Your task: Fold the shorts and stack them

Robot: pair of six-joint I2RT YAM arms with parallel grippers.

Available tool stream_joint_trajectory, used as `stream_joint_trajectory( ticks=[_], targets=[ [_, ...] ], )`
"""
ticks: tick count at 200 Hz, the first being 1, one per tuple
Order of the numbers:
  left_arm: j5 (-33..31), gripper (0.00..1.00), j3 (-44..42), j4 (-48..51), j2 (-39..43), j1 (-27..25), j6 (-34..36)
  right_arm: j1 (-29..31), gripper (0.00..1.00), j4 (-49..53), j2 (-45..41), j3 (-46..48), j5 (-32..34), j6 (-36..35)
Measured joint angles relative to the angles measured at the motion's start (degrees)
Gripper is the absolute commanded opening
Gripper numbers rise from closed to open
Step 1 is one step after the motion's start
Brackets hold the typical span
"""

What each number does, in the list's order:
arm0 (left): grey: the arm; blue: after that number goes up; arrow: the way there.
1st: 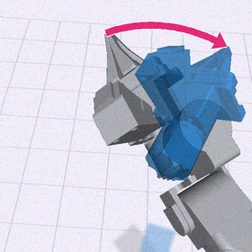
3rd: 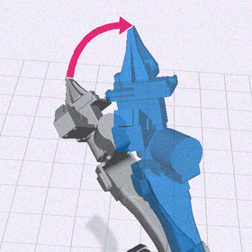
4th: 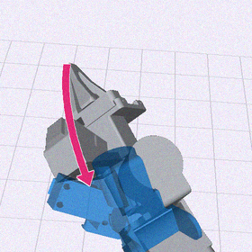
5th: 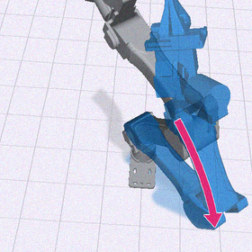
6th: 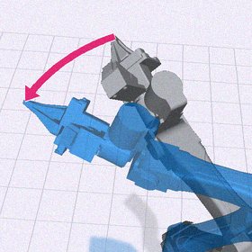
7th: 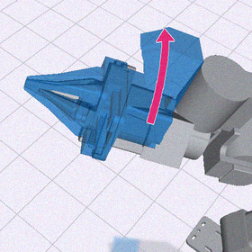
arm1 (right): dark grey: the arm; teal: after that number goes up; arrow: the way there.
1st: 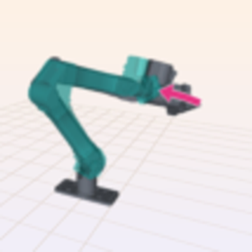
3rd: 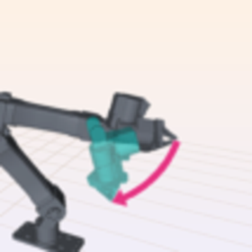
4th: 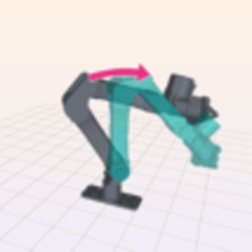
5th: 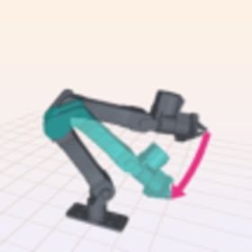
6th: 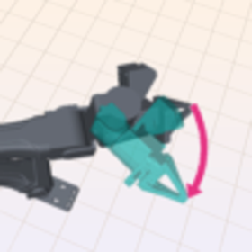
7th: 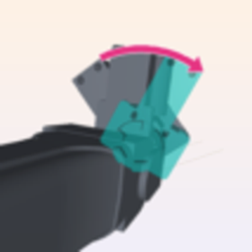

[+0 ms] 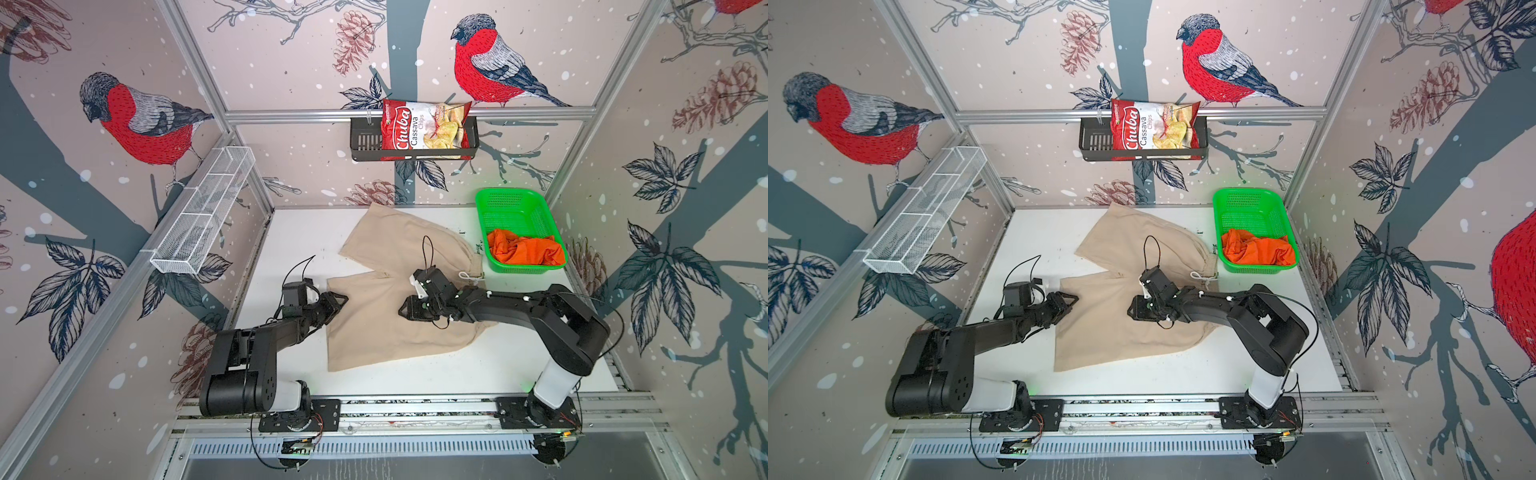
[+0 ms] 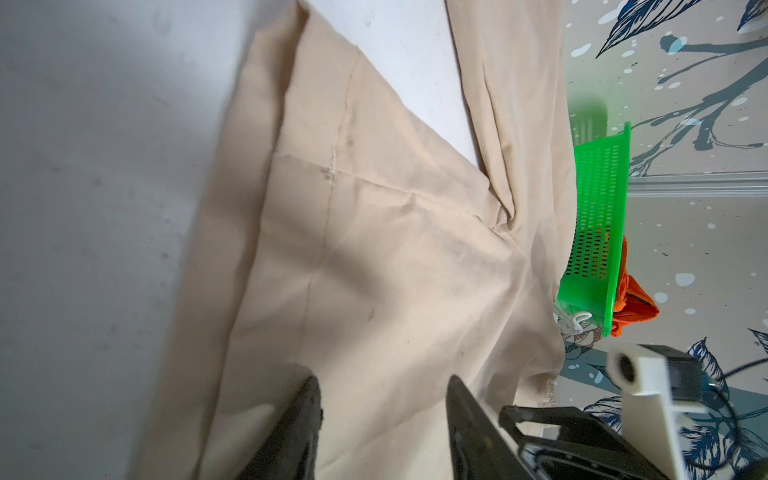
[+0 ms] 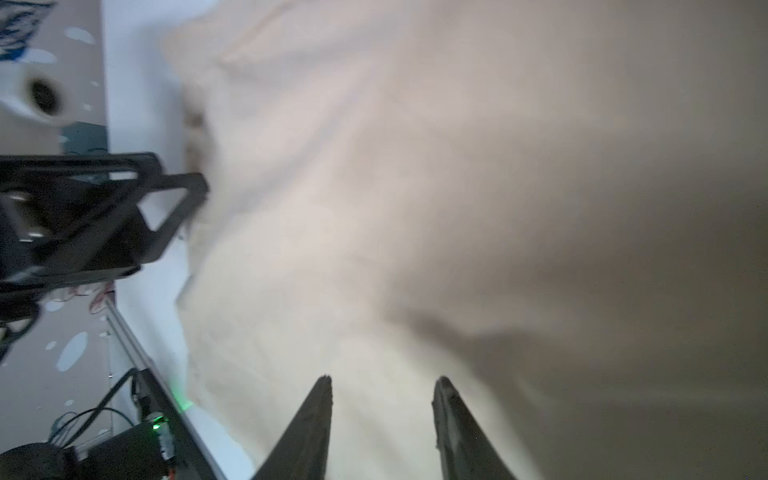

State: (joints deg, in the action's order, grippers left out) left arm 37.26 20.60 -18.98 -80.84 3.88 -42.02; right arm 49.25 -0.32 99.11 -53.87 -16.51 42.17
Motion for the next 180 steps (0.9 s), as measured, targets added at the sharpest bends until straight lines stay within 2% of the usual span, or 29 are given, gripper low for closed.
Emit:
stream_joint_trajectory(
  ticks=[38, 103, 137, 180],
  targets=[
    [-0.8, 0.47, 2.0, 1.1, -0.5, -0.1, 0.9, -2.7, 0.42, -0.5, 1.2, -2.3, 0.0, -0.2],
    [-8.9, 0.44, 8.4, 9.0, 2.2, 1.6, 5.6, -3.7, 0.41, -0.7, 7.2, -4.6, -0.5, -0.2],
    [-10.3, 0.41, 10.4, 11.3, 0.5, 4.2, 8.0, -3.8, 0.41, -0.8, 8.4, -4.5, -0.8, -0.2],
    [-8.8, 0.37, 12.8, 11.8, -3.9, 4.4, 10.3, -3.8, 0.41, -2.6, 9.2, -4.5, -2.0, -0.2]
  ],
)
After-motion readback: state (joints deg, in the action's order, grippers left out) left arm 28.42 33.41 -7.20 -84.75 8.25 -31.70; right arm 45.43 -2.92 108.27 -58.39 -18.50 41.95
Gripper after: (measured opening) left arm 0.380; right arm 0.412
